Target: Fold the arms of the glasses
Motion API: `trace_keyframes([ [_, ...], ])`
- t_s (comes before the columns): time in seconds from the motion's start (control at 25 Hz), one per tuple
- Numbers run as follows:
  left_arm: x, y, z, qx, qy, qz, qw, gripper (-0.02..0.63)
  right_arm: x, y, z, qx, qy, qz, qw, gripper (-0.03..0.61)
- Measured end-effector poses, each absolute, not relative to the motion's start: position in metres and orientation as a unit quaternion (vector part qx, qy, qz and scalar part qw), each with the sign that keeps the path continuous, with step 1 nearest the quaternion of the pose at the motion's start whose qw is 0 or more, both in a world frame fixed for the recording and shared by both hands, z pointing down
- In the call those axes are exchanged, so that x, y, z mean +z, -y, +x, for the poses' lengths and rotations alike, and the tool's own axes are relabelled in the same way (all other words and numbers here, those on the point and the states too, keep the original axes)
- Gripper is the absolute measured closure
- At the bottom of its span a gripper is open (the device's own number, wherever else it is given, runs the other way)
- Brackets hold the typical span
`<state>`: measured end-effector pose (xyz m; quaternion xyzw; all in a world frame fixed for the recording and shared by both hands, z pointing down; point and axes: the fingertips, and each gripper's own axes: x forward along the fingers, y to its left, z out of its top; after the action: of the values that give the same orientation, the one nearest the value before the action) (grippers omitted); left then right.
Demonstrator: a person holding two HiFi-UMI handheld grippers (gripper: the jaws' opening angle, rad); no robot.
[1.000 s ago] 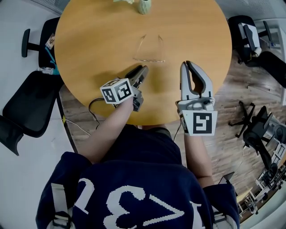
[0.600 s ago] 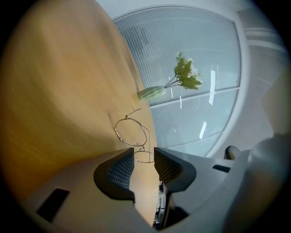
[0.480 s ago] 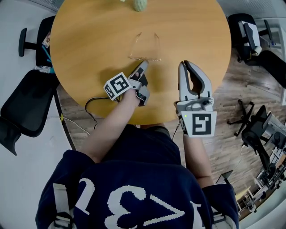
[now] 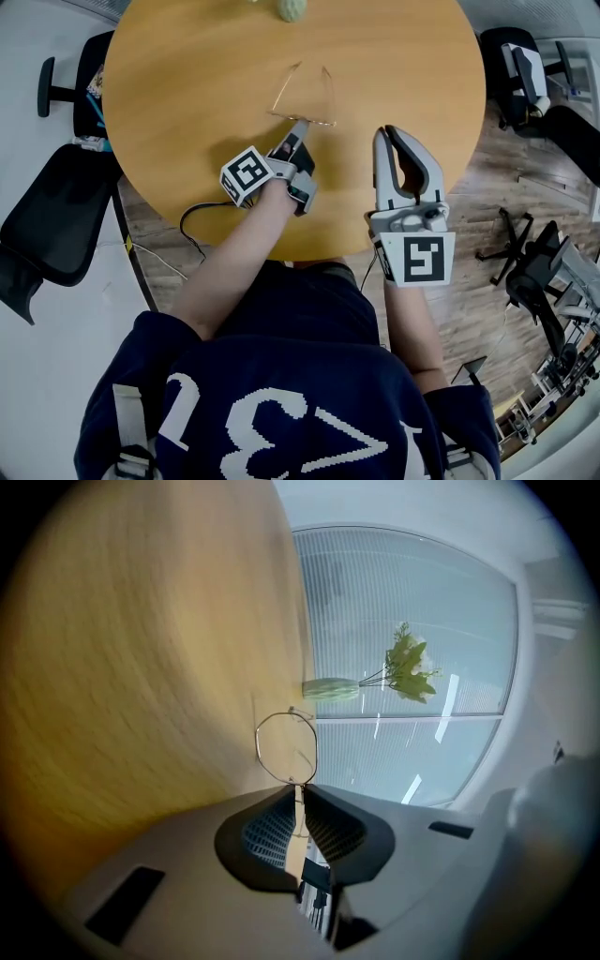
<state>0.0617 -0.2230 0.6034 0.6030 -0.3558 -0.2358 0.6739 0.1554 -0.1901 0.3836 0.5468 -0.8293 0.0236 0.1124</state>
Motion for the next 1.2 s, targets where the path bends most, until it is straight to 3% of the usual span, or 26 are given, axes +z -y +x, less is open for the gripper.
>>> trace_keyframes([
  [0.08, 0.600, 0.222, 0.061, -0.239, 0.354, 0.609, 0.668, 0.592, 0.383, 0.190, 0.156, 0.024, 0.829, 0.547, 0.111, 0.538],
  [0.52, 0.555, 0.216, 0.053, -0.255, 0.330, 0.628, 0.657, 0.594, 0.370, 0.193, 0.157, 0.012, 0.835, 0.540, 0.108, 0.538],
  [0.92, 0.479, 0.194, 0.031, -0.252, 0.268, 0.688, 0.626, 0.594, 0.372, 0.206, 0.138, 0.116, 0.855, 0.498, 0.082, 0.533],
  [1.04, 0.463, 0.184, 0.029, -0.246, 0.253, 0.698, 0.623, 0.594, 0.390, 0.208, 0.133, 0.156, 0.850, 0.494, 0.096, 0.483],
  [1.2, 0.449, 0.174, 0.021, -0.243, 0.247, 0.706, 0.618, 0.594, 0.410, 0.209, 0.132, 0.195, 0.839, 0.497, 0.105, 0.473],
])
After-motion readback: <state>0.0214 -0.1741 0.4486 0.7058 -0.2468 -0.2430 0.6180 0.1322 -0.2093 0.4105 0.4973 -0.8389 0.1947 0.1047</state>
